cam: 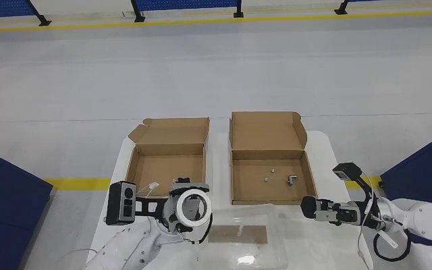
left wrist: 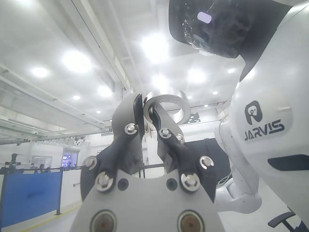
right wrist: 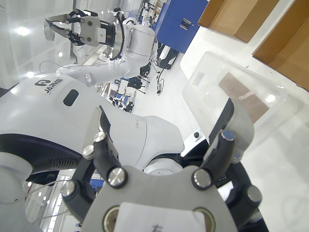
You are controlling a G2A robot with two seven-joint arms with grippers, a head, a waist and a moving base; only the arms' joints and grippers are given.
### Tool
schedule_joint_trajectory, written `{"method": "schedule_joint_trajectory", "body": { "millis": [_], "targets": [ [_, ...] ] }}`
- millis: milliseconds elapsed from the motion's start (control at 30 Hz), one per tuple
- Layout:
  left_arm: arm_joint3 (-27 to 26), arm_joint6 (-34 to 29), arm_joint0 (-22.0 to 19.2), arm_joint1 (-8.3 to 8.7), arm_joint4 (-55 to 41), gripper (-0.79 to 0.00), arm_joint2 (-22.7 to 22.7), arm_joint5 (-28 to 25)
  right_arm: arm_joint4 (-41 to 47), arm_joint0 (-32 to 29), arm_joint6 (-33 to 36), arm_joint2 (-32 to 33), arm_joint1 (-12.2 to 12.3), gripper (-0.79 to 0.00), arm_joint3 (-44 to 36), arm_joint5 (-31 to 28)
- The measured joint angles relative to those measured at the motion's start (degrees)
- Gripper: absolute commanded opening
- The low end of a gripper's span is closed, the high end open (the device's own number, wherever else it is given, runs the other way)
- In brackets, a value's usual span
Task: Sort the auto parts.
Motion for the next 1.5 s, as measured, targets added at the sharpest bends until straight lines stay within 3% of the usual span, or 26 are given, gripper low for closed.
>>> {"method": "schedule_joint_trajectory", "body": {
  "millis": [367, 600, 1200, 1500],
  "targets": [
    [-2.58, -0.18, 0.7, -1.89, -4.78, -0.785, -0.17, -0.19, 0.0, 0.0, 0.0, 0.0, 0.0, 0.0, 0.0, 0.0],
    [0.06, -0.92, 1.43, -2.25, 2.31, -0.785, -2.55, 0.02, 0.0, 0.0, 0.0, 0.0, 0.0, 0.0, 0.0, 0.0],
    [-6.45, 0.97, 3.05, -4.99, -5.55, -0.785, -4.46, 0.97, 0.0, 0.0, 0.0, 0.0, 0.0, 0.0, 0.0, 0.0],
    [-4.45, -0.33, 3.96, -5.28, 2.86, -0.785, -6.93, 0.12, 0.0, 0.0, 0.0, 0.0, 0.0, 0.0, 0.0, 0.0]
  ]
}}
